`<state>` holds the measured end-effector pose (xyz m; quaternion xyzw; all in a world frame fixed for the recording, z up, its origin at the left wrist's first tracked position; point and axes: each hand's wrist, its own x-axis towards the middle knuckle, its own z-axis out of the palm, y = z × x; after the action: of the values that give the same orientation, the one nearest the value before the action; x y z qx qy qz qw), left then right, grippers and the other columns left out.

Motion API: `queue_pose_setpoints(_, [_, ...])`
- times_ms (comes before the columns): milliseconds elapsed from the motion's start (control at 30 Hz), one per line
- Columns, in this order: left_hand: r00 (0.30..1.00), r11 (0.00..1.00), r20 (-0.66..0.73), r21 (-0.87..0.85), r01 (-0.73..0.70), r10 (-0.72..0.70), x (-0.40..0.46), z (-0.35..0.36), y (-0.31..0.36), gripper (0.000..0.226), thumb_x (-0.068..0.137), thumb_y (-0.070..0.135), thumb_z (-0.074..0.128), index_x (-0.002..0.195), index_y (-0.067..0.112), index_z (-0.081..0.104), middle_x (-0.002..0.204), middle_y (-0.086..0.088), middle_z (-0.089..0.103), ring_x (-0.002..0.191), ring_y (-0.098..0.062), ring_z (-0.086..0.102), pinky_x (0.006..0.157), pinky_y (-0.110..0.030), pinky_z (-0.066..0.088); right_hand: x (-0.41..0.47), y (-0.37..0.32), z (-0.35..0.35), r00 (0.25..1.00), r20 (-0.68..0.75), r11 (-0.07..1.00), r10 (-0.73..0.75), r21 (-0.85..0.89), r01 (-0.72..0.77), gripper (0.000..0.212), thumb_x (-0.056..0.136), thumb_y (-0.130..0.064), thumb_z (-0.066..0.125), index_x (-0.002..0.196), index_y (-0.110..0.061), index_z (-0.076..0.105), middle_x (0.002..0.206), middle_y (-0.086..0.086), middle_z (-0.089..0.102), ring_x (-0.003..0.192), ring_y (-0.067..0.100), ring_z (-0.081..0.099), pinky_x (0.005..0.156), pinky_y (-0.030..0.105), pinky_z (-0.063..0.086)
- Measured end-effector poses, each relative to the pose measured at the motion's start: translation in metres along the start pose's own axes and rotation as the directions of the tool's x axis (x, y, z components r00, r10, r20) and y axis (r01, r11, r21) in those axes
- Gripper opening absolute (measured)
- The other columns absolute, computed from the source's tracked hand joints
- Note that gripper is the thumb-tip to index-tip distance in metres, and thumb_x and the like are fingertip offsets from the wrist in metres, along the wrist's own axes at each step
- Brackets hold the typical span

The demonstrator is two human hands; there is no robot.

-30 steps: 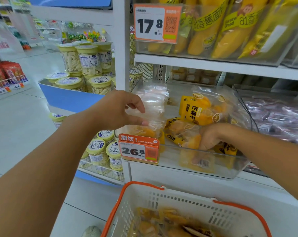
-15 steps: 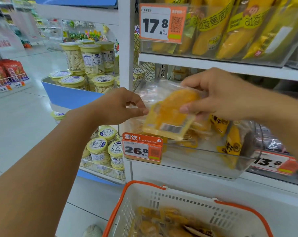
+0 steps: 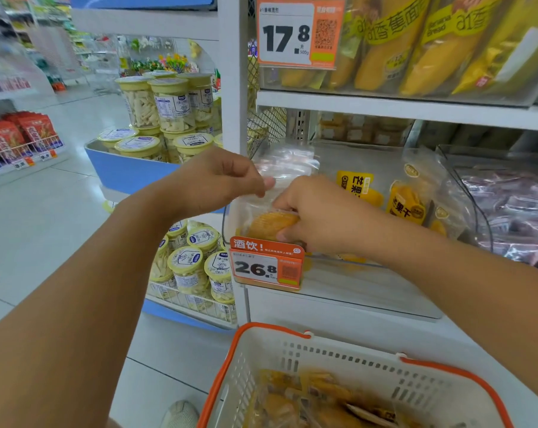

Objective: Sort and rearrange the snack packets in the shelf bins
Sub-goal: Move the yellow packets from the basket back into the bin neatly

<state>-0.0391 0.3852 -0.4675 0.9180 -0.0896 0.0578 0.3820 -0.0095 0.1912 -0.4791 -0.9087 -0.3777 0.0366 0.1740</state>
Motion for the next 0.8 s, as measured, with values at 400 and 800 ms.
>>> queue_pose_setpoints(400, [0.994, 0.987, 0.070, 0.133, -0.089, 0.080, 0.006, -0.002, -0.001, 0.035, 0.064, 0.043, 0.082, 0.097, 0.031, 0.079, 0.101, 0.012, 0.075, 0.101, -0.008, 0.068, 0.097, -0.039, 0.054, -0.004, 0.010, 0.002, 0.927, -0.218, 0.843, 0.306, 0.515, -0.157, 0.040, 0.064, -0.015, 0.094, 0.096, -0.015, 0.071, 0.090, 0.000, 0.068, 0.064, 0.017, 0.071, 0.059, 0.032, 0.062])
queue_pose_setpoints(800, [0.985, 0.906, 0.174, 0.419, -0.059, -0.017, 0.007, 0.010, 0.002, 0.014, 0.067, 0.026, 0.090, 0.070, 0.026, 0.076, 0.070, 0.012, 0.072, 0.074, -0.001, 0.065, 0.070, -0.019, 0.045, -0.003, -0.001, 0.017, 0.985, -0.167, 0.990, 0.050, 0.139, -0.026, 0.022, 0.066, -0.011, 0.090, 0.078, -0.018, 0.072, 0.064, -0.008, 0.064, 0.059, 0.006, 0.061, 0.056, 0.024, 0.048])
